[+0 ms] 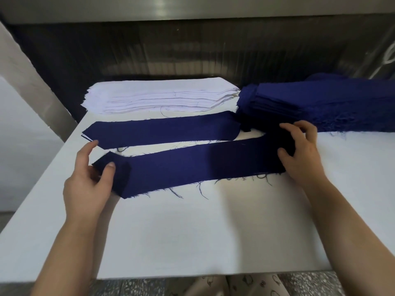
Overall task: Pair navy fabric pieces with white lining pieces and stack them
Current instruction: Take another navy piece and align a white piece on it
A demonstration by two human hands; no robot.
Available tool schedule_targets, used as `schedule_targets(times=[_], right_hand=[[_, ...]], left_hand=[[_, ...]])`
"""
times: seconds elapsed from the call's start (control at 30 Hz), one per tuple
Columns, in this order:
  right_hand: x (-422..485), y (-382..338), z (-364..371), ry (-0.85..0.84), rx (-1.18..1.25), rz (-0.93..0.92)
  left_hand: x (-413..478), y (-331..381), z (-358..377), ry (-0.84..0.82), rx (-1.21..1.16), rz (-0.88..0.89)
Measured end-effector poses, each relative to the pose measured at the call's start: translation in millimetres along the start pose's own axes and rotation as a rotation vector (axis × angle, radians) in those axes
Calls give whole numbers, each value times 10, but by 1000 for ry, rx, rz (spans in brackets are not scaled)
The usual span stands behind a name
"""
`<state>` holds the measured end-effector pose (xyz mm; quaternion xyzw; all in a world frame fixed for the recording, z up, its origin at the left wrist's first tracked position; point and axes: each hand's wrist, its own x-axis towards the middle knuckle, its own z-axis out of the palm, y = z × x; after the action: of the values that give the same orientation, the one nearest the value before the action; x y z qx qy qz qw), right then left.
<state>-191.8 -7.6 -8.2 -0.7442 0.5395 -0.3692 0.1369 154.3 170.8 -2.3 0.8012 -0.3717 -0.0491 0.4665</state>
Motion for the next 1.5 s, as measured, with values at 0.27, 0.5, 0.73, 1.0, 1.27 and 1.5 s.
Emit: schedule_targets(times=[0.27, 0.5, 0.73, 1.0, 1.27, 1.5], right_hand=[[-12, 32, 37, -157, -42, 16], [-23, -68, 31, 80, 193, 91], [0, -291, 153, 164, 327, -53], [196, -495, 539, 170, 377, -114], [536, -660, 826, 148, 268, -90], [605, -534, 913, -54, 23, -117]], left_hand=[[20, -29, -9, -232, 195, 72], [47, -74, -7, -99, -104, -31], [234, -59, 49, 29, -532, -127], [862, -130, 191, 72, -938, -367], [1167, 4, 469, 115, -851, -413], [1292, -33, 562, 173, -779, -436]])
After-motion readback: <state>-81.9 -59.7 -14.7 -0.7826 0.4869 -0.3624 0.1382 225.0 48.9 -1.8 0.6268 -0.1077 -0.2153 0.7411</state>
